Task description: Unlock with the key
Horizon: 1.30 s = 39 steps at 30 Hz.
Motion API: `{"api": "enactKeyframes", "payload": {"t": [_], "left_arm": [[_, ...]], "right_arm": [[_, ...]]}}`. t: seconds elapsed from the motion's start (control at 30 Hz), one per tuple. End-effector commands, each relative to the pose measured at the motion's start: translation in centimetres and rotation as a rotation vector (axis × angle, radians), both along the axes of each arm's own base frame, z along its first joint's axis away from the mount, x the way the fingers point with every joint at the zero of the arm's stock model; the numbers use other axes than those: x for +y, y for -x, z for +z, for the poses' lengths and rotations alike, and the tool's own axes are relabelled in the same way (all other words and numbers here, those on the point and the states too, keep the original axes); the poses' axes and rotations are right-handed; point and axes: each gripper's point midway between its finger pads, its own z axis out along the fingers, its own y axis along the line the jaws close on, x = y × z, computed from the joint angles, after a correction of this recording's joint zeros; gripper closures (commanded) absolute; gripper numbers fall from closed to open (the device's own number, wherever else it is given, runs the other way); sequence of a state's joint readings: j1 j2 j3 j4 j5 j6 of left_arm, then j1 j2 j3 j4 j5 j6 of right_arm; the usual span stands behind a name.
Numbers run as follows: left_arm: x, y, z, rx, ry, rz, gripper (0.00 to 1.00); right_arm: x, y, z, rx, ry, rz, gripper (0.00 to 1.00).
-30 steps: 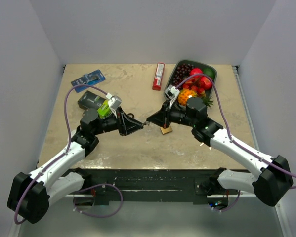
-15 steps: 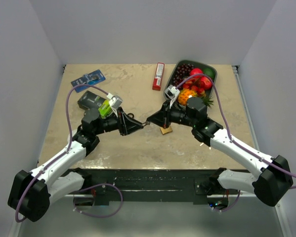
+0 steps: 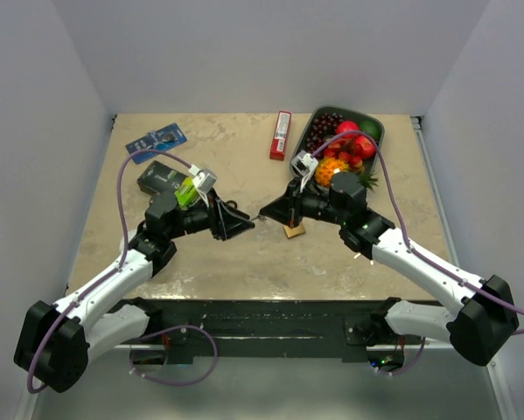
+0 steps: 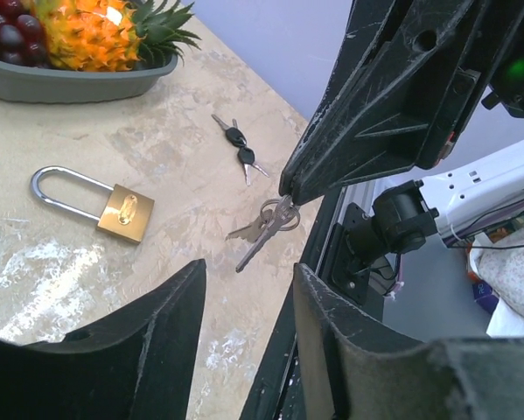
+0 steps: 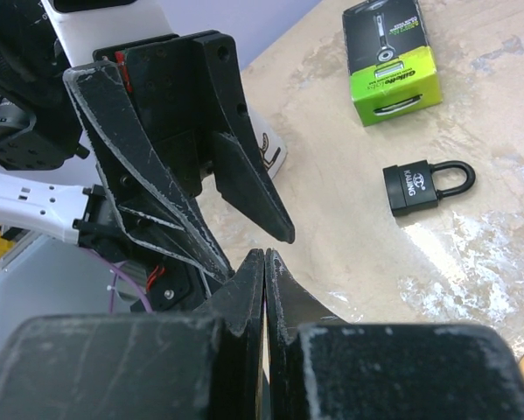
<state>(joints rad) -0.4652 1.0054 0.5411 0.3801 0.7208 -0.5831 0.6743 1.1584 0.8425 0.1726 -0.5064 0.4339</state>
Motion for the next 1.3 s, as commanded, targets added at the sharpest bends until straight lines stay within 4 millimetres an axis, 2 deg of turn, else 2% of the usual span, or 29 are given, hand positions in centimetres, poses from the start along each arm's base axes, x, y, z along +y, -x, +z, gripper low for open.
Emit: {"api": "enactKeyframes", "payload": {"t": [0.0,0.17,0.47,0.67,0.73,0.87,0.93,0.97,1.03,1.23,1.27], "left_arm": [[-0.1,-0.3,1.2,-0.071,0.028,0.001,0.48],[-0.6,0.1,1.7,-0.072,0.075,-0.037,0.45],[-1.0,1.0,2.0,-0.082,0.102,-0.103,0.49],[-0.9,1.4,2.4,-0.099,0.114,-0.117,0.62],[-0.9,1.5,2.4,-0.094,0.114,-0.122,0.69],[-0.9,1.7,2.1,-0.087,0.112,-0.132,0.75],[-0.9,1.8,2.3,-0.093,0.113,-0.136,0.82],[-0.9,1.8,2.3,-0.093,0.113,-0.136,0.9],[-0.9,1.8,2.3,-0.1,0.112,-0.136,1.0],[-0.9,1.7,1.6,-0.132,0.027,-0.161,1.0],[-0.8,1.7,1.3,-0.104,-0.013,-0.164,1.0]], "right_arm": [[0.0,-0.2,1.3,-0.032,-0.035,-0.014,1.0],[0.1,0.0,1.9,-0.035,-0.063,-0.008,1.0],[0.2,0.5,2.3,-0.019,-0.103,0.023,1.0],[0.1,0.6,2.2,-0.01,-0.113,0.032,1.0],[-0.1,0.5,2.2,-0.008,-0.114,0.026,1.0],[-0.2,0.4,2.2,-0.008,-0.115,0.026,1.0],[-0.2,0.5,2.1,-0.006,-0.115,0.03,1.0],[-0.2,0.5,2.1,-0.007,-0.114,0.032,1.0],[-0.1,0.5,1.8,0.001,-0.108,0.039,1.0],[-0.4,0.8,1.0,-0.001,-0.063,0.069,1.0],[-0.6,0.8,0.9,0.008,-0.043,0.074,0.97]]}}
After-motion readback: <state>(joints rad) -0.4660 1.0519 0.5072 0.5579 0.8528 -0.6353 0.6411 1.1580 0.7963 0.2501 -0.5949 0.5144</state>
